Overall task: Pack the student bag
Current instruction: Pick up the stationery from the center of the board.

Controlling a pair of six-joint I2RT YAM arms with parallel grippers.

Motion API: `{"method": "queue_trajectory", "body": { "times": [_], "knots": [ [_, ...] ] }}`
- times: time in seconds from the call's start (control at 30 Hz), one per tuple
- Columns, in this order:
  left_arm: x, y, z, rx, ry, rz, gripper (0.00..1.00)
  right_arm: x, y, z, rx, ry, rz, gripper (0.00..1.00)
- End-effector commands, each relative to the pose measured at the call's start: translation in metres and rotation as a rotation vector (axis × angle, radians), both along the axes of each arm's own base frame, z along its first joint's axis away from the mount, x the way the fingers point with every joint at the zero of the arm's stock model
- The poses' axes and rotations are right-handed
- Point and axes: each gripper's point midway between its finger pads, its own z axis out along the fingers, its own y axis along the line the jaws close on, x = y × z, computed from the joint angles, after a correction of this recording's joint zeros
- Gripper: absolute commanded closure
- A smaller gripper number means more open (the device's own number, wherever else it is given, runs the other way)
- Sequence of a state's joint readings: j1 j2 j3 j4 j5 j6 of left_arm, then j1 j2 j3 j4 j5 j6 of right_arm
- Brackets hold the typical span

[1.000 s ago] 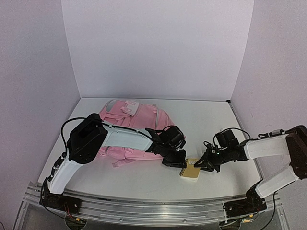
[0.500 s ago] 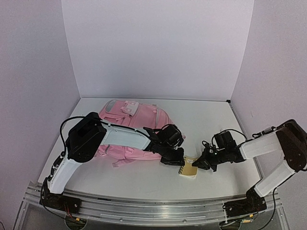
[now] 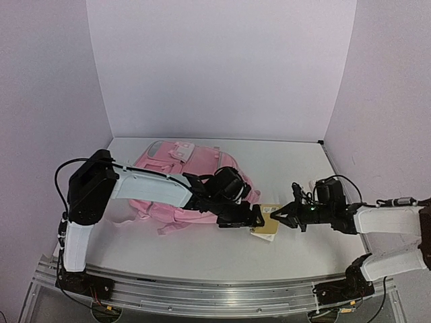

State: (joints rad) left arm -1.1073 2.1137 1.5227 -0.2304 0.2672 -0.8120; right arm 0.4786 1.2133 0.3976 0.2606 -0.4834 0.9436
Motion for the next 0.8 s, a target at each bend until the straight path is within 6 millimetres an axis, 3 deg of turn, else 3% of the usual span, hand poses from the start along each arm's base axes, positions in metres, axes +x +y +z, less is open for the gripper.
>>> {"method": "queue_trajectory", "body": {
  "times": [0.0,0.13,0.23,0.33,0.6,0.77],
  "knots": [
    [0.011,0.02,0.076,-0.134,-0.124,0.033,0.03,0.0,0.011,0.066,0.107,-0.175,0.065,1.0],
    [-0.004,0.024,0.11,-0.346,-0.09,-0.063,0.05,-0.003,0.014,0.098,0.161,-0.244,0.088,1.0],
    [-0.022,0.024,0.14,-0.545,-0.094,-0.17,0.1,-0.003,0.014,0.112,0.176,-0.284,0.091,1.0],
    [-0.028,0.021,0.156,-0.618,-0.116,-0.222,0.13,-0.002,0.016,0.122,0.197,-0.305,0.093,1.0],
    [-0.035,0.001,0.165,-0.685,-0.092,-0.334,0.25,0.002,0.018,0.155,0.277,-0.402,0.087,1.0],
    [-0.031,-0.007,0.155,-0.663,-0.072,-0.338,0.36,0.002,0.018,0.163,0.304,-0.433,0.084,1.0]
  ]
}}
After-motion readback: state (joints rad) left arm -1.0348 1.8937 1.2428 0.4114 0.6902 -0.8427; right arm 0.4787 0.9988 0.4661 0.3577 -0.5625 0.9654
